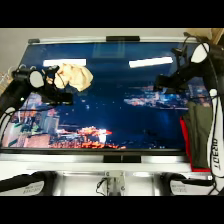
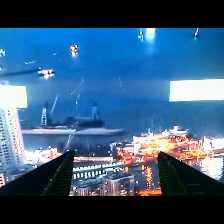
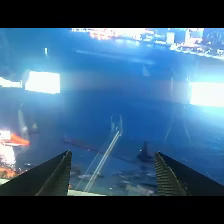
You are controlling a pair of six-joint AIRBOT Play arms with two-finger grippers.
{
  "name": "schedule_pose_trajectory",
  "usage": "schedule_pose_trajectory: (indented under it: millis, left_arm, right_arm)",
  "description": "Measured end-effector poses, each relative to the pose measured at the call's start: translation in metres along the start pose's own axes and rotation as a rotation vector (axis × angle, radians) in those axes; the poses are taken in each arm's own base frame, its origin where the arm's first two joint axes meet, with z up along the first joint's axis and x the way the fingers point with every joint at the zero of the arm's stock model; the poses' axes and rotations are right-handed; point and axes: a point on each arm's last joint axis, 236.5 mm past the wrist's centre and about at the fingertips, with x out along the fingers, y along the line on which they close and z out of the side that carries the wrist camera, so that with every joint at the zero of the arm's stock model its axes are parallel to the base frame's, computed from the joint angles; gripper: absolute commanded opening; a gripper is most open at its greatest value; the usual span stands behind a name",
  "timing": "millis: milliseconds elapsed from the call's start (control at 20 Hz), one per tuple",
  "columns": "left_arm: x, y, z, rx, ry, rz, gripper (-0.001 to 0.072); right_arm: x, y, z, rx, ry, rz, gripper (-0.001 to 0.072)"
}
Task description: Fold the shirts.
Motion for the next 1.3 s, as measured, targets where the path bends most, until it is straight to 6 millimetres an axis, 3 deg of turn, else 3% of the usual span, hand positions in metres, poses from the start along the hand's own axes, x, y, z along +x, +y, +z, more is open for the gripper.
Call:
schedule_pose_trajectory:
  millis: [500,750,900,950,1050,1100,1150,1200,1300]
  left_arm:
    - [0.000,0.000,0.001,0.000,-0.003,-0.001,0.0619]
    - [0.009,-0.003,0.021,-0.002,-0.072,-0.013,0.0613]
    - [0.020,0.003,0.055,-0.047,-0.183,-0.009,0.0576]
    - [0.024,0.007,0.070,-0.073,-0.226,-0.012,0.0449]
    - [0.037,0.016,0.102,-0.119,-0.284,-0.014,0.0409]
    - [0.047,0.022,0.117,-0.149,-0.290,-0.018,0.0459]
    - [0.058,0.029,0.132,-0.179,-0.283,-0.024,0.0634]
    - [0.070,0.034,0.142,-0.210,-0.264,-0.037,0.0720]
    - [0.092,0.035,0.163,-0.281,-0.238,-0.106,0.0720]
  right_arm:
    - [0.000,0.000,0.001,0.009,-0.002,0.000,0.0615]
    - [0.000,0.000,0.004,0.016,-0.016,0.000,0.0615]
    - [0.000,0.000,0.010,0.016,-0.044,0.001,0.0615]
    - [0.000,0.000,0.014,0.014,-0.058,0.002,0.0615]
    - [-0.001,0.001,0.018,0.011,-0.078,0.003,0.0615]
    - [-0.001,0.001,0.021,0.009,-0.090,0.004,0.0615]
    - [-0.001,0.001,0.023,0.008,-0.096,0.005,0.0615]
    - [-0.001,0.002,0.025,0.009,-0.107,0.007,0.0615]
    - [-0.002,0.002,0.028,0.009,-0.120,0.008,0.0615]
